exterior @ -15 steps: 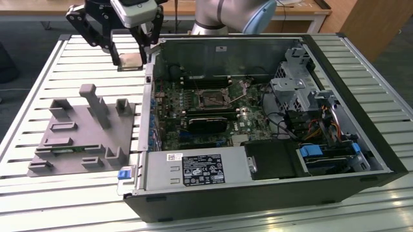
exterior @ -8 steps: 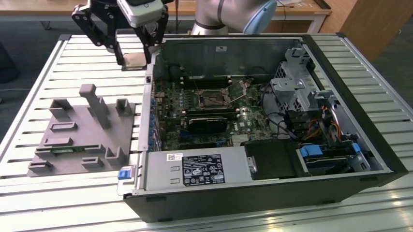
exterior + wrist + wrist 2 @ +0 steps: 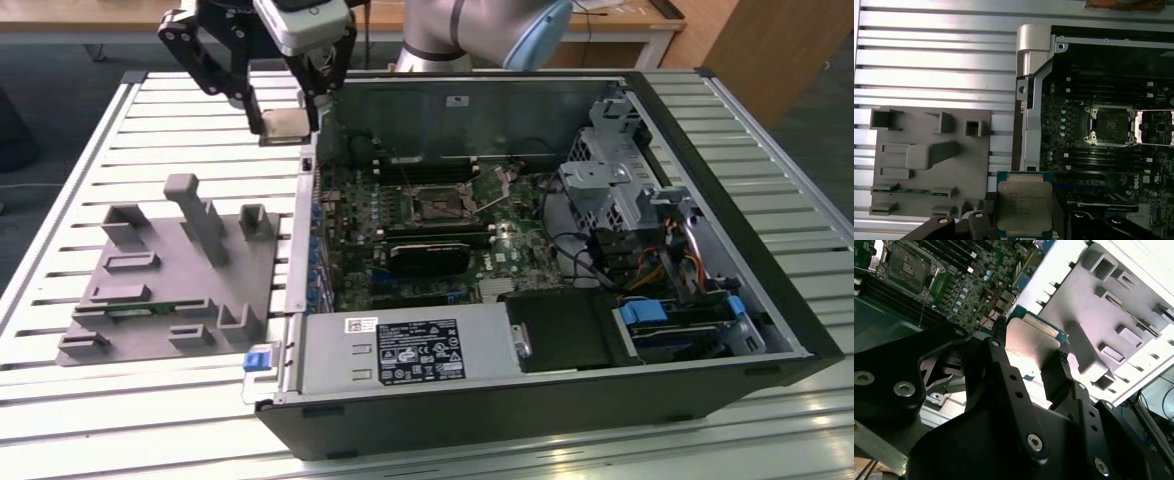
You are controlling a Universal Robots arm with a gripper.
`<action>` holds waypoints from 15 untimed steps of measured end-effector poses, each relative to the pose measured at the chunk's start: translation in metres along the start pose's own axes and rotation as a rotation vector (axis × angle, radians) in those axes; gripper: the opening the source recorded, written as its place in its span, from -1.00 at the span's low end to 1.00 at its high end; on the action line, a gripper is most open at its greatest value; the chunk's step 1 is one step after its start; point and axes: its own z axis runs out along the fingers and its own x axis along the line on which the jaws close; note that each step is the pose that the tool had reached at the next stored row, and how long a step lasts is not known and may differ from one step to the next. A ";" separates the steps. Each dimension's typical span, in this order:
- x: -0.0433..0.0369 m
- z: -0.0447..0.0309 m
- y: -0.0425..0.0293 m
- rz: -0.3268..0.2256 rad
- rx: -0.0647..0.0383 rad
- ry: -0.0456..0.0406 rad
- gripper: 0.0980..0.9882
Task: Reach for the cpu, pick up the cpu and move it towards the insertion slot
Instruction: 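Pick up the cpu and move it towards the insertion slot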
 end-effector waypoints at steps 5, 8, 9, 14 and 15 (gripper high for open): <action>-0.0066 0.0000 0.0004 0.000 0.000 0.0000 -0.03; -0.0094 -0.0001 0.0006 0.000 0.000 0.0001 -0.03; -0.0104 0.0000 0.0006 0.000 0.000 0.0000 -0.03; -0.0158 0.0000 0.0009 0.000 0.000 0.0001 -0.03; -0.0168 0.0000 0.0011 0.000 0.000 0.0000 -0.03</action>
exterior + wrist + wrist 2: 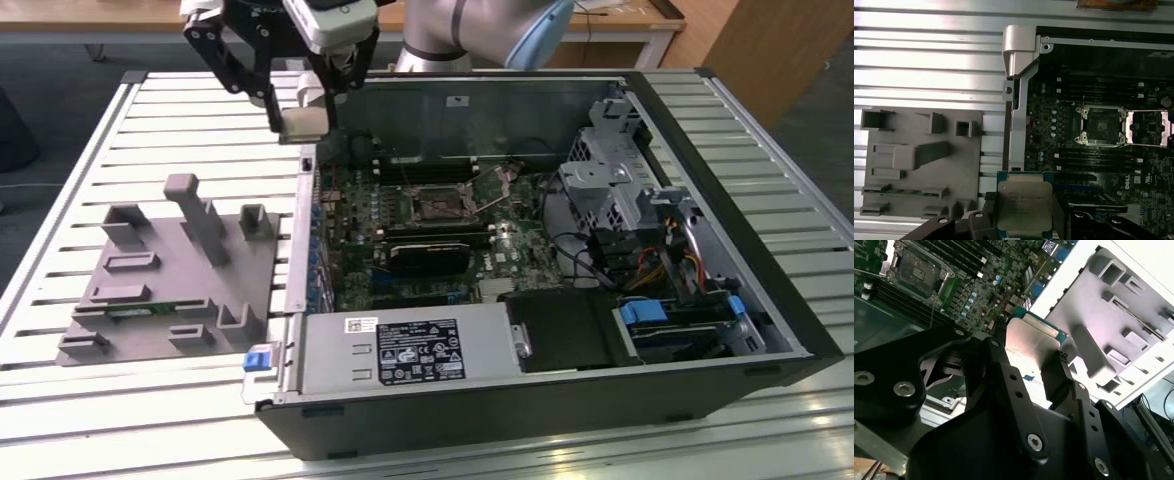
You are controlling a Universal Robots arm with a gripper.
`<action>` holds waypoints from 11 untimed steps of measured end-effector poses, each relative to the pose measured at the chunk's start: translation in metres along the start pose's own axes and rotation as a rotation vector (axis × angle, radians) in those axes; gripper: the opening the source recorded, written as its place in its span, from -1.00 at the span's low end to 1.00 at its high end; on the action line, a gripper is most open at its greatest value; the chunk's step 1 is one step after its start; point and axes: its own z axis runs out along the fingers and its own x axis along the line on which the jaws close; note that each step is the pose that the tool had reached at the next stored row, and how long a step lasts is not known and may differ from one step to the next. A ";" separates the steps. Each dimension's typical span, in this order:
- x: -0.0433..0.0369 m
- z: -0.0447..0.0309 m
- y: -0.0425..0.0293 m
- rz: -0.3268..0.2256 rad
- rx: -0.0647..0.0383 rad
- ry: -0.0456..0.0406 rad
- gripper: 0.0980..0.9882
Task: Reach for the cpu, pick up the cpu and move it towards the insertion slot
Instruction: 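Pick up the cpu and move it towards the insertion slot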
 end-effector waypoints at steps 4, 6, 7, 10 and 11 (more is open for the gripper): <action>-0.0041 0.0000 0.0007 0.000 0.000 0.0000 -0.03; -0.0063 0.0001 0.0021 0.000 0.000 0.0001 -0.03; -0.0074 0.0002 0.0028 0.000 0.000 0.0001 -0.03; -0.0120 0.0004 0.0045 0.000 0.000 0.0001 -0.03; -0.0139 0.0004 0.0051 0.000 0.000 0.0000 -0.03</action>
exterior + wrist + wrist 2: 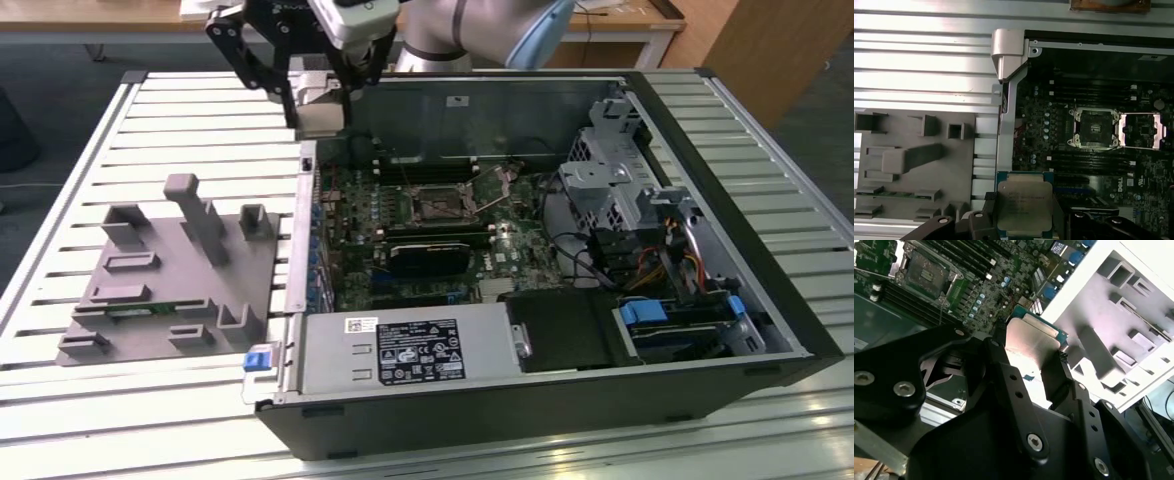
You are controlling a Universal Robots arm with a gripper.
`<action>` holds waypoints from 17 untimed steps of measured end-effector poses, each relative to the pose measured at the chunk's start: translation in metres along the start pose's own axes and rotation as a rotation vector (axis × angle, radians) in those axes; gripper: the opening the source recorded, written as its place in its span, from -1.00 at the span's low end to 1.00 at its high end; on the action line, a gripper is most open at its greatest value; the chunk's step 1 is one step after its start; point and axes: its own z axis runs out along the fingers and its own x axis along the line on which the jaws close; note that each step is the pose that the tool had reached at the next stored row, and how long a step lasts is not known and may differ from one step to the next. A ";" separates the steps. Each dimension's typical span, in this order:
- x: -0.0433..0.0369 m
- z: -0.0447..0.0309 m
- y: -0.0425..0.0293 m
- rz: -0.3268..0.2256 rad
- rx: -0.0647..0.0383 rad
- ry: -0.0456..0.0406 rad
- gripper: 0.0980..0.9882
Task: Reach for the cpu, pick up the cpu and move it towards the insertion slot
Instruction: 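Pick up the cpu and move it towards the insertion slot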
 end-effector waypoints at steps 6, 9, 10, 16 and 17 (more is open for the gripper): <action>-0.0145 0.0002 0.0028 0.000 0.000 0.0000 -0.03; -0.0218 0.0004 0.0038 0.000 0.000 0.0000 -0.03; -0.0239 0.0004 0.0041 0.000 0.000 0.0001 -0.03; -0.0317 0.0005 0.0043 0.000 0.000 0.0001 -0.03; -0.0325 0.0005 0.0043 0.000 0.000 0.0001 -0.03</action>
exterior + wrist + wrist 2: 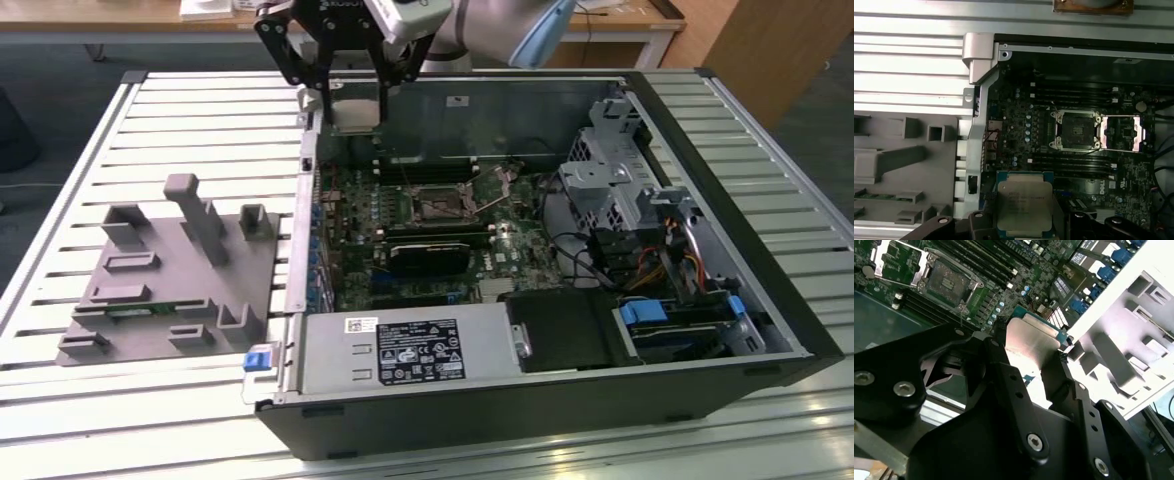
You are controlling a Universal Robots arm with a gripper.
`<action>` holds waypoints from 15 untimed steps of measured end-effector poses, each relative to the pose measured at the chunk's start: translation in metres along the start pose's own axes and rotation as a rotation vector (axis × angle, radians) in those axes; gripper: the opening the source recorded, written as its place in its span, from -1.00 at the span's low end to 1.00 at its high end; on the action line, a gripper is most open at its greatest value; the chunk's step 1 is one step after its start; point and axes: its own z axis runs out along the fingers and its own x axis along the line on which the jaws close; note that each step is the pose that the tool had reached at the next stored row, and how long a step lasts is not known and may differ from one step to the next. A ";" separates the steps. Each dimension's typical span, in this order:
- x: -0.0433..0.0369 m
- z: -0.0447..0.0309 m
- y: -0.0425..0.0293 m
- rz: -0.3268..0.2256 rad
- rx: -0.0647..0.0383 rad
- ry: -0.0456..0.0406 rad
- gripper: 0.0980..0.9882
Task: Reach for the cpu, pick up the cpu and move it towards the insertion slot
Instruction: 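Pick up the cpu and move it towards the insertion slot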
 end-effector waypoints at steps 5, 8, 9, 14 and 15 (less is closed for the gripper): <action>-0.0043 0.0000 0.0001 0.000 0.000 -0.0001 -0.03; -0.0078 0.0001 0.0007 0.000 0.000 -0.0001 -0.03; -0.0099 0.0002 0.0012 0.000 0.000 -0.0001 -0.03; -0.0201 0.0007 0.0033 0.000 0.000 -0.0002 -0.03; -0.0232 0.0008 0.0040 0.000 0.000 -0.0001 -0.03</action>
